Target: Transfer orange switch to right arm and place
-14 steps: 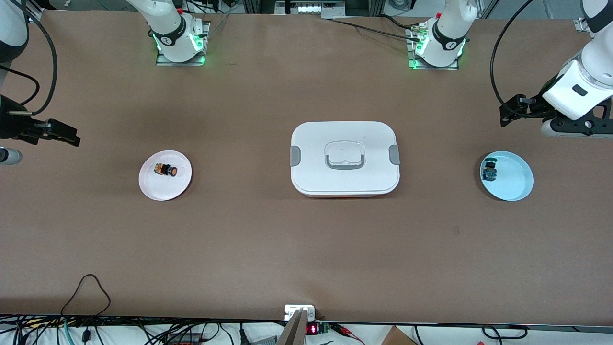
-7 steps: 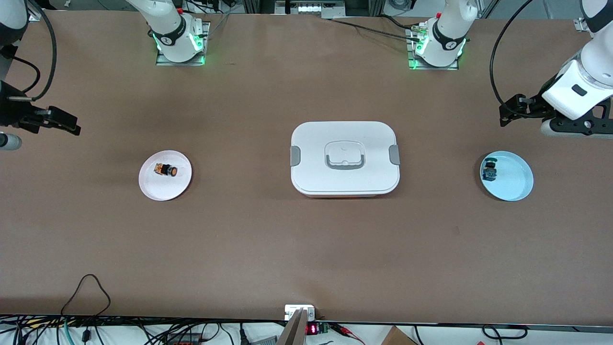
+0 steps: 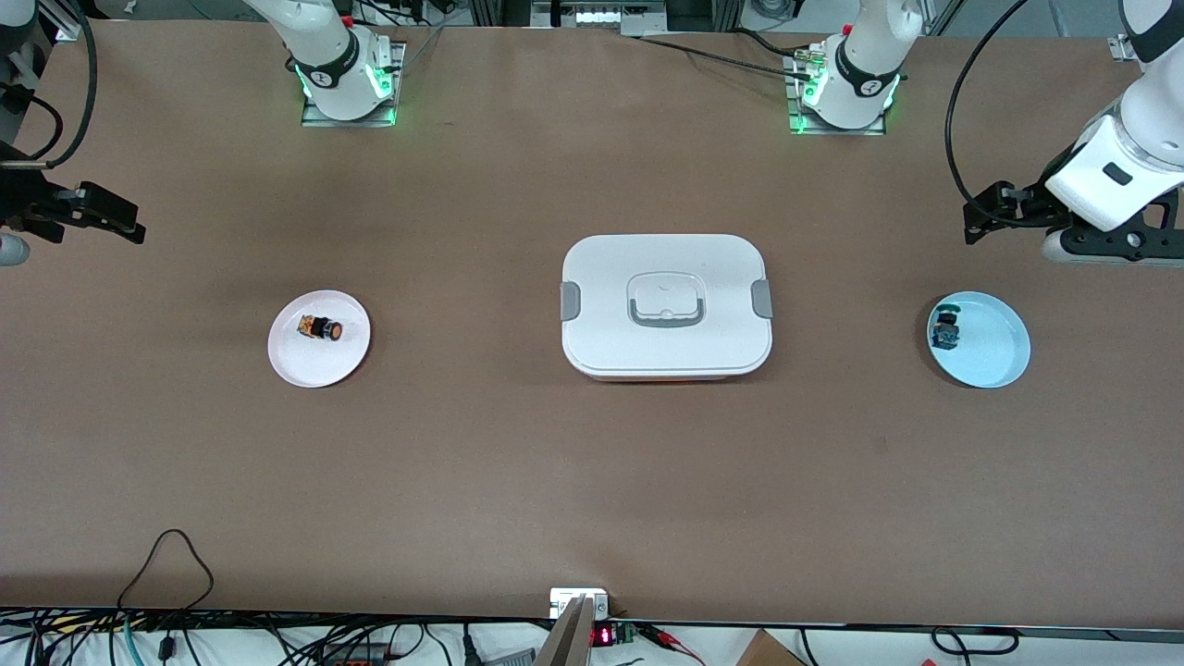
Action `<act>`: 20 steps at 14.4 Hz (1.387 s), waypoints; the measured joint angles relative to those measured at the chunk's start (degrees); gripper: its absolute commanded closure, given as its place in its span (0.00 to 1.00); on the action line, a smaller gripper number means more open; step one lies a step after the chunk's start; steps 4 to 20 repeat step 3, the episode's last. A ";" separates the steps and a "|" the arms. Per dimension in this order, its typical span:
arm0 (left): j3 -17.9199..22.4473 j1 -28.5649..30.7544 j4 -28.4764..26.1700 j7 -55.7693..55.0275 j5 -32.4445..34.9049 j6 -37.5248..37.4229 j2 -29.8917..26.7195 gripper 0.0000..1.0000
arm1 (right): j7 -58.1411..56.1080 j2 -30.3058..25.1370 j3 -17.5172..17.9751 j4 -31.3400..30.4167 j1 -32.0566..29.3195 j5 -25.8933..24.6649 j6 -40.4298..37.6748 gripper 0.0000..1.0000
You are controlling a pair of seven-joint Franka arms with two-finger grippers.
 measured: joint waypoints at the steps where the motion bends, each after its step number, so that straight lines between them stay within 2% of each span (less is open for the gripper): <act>1: 0.00 0.00 0.00 0.00 0.00 0.00 0.00 0.00 | 0.00 0.00 0.08 0.17 0.03 0.00 0.00 0.00; 20: 0.00 -0.01 0.00 0.00 0.00 0.00 0.00 0.00 | 0.00 0.00 0.04 0.23 0.00 0.00 0.00 0.00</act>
